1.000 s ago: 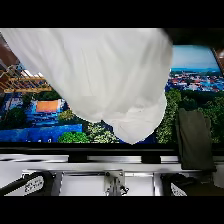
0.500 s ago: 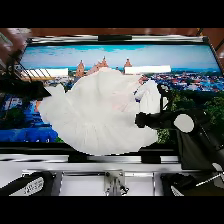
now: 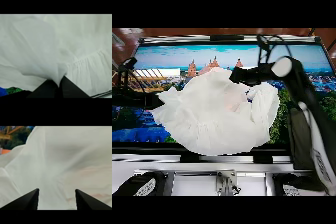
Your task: Fold the shirts.
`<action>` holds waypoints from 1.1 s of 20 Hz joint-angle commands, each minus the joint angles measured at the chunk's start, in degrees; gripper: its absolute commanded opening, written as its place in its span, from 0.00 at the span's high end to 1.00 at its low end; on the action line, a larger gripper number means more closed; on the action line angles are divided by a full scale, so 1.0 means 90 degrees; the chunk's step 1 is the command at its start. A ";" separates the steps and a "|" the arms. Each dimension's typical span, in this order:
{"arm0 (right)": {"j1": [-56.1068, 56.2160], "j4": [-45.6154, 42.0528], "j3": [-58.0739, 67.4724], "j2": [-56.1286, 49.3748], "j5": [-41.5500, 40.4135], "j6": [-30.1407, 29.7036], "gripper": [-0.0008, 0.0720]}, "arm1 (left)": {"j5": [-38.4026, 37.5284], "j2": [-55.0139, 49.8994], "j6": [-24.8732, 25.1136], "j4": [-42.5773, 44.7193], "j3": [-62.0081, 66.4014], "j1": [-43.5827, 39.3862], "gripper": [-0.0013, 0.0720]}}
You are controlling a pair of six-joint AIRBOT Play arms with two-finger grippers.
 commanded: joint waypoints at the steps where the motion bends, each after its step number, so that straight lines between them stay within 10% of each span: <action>1: -0.0034 0.0765 0.1664 -0.2178 0.1936 -0.0143 0.06 | 0.0049 0.0398 -0.0097 0.0036 -0.0029 -0.0039 0.93; 10: 0.0308 0.2086 0.1736 -0.3172 0.0342 0.0095 0.06 | 0.0607 0.0384 -0.0095 0.0032 -0.0029 -0.0039 0.93; 11: 0.0306 0.2302 0.1736 -0.3213 0.0153 0.0070 0.20 | 0.0712 0.0384 -0.0095 0.0032 -0.0029 -0.0039 0.93; 12: 0.0282 0.2460 0.1736 -0.3215 -0.0046 0.0032 0.66 | 0.0879 0.0384 -0.0097 0.0002 -0.0029 -0.0041 0.93; 13: 0.0202 0.2691 0.1746 -0.3179 -0.0257 0.0019 0.90 | 0.1154 0.0376 -0.0097 -0.0121 -0.0029 -0.0041 0.93; 20: -0.1015 0.3755 0.3235 -0.1610 -0.2565 -0.1608 0.91 | 0.6683 0.0022 -0.1163 -0.1894 0.0753 0.0117 0.93; 22: -0.1200 0.3750 0.3235 -0.0738 -0.3286 -0.2186 0.91 | 0.7142 -0.0318 -0.1110 -0.2999 0.1948 0.0058 0.93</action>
